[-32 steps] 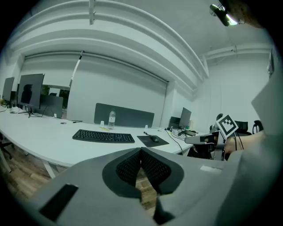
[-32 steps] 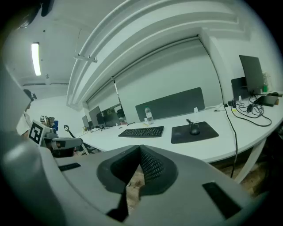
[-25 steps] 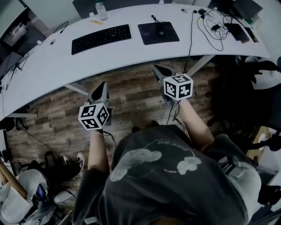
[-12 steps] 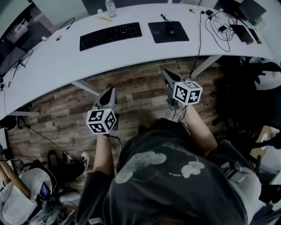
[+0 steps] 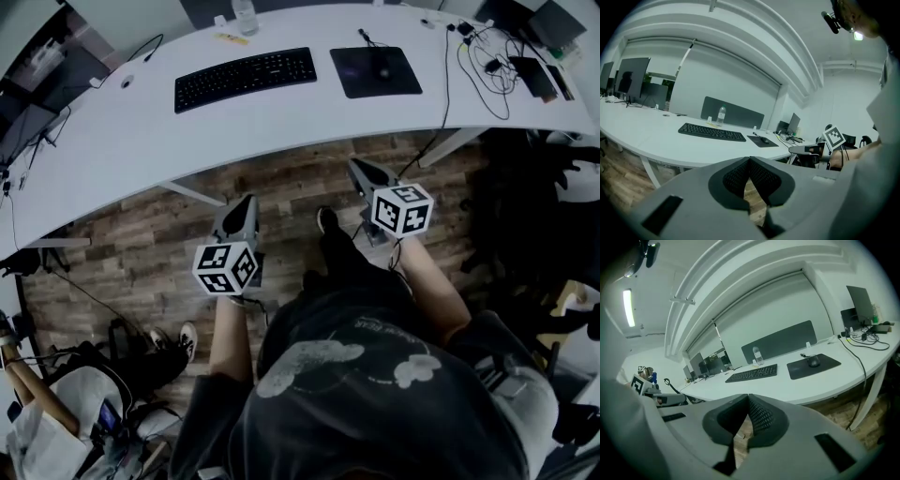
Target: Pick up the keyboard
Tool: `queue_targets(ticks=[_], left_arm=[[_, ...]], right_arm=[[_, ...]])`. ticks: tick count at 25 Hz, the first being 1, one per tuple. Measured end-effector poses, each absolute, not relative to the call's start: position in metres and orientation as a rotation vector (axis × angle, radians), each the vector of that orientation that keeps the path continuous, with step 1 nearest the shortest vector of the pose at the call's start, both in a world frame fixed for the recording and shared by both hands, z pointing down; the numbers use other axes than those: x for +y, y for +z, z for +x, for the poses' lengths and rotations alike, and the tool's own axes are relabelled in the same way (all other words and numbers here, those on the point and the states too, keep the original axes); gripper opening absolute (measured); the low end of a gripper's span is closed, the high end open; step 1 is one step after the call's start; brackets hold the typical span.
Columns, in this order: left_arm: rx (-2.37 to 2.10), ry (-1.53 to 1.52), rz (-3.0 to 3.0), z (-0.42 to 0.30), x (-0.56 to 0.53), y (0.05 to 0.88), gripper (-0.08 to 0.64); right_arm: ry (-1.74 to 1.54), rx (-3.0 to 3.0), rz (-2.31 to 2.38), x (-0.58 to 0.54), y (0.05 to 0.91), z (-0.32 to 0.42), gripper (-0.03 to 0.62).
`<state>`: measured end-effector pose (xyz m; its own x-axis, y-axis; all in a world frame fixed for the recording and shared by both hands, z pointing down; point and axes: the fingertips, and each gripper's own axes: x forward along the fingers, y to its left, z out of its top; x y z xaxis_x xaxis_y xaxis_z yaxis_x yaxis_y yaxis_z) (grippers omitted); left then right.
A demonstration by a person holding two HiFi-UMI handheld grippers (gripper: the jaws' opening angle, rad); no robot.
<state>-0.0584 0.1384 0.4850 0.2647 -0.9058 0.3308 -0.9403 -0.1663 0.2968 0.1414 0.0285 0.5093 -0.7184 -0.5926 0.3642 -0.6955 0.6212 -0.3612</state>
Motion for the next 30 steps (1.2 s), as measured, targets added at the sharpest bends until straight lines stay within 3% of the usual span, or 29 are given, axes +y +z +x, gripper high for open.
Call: queue_targets(ticks=[21, 30], left_arm=[[-1.945, 0.313, 2.026, -0.122, -0.080, 0.461, 0.006], [-1.928, 0.808, 2.180, -0.152, -0.123, 0.457, 0.257]], right_arm=[[0.677, -2.730, 0.762, -0.195, 0.503, 0.058, -0.008], [0.684, -2.732, 0.691, -0.224, 0.503, 0.020, -0.008]])
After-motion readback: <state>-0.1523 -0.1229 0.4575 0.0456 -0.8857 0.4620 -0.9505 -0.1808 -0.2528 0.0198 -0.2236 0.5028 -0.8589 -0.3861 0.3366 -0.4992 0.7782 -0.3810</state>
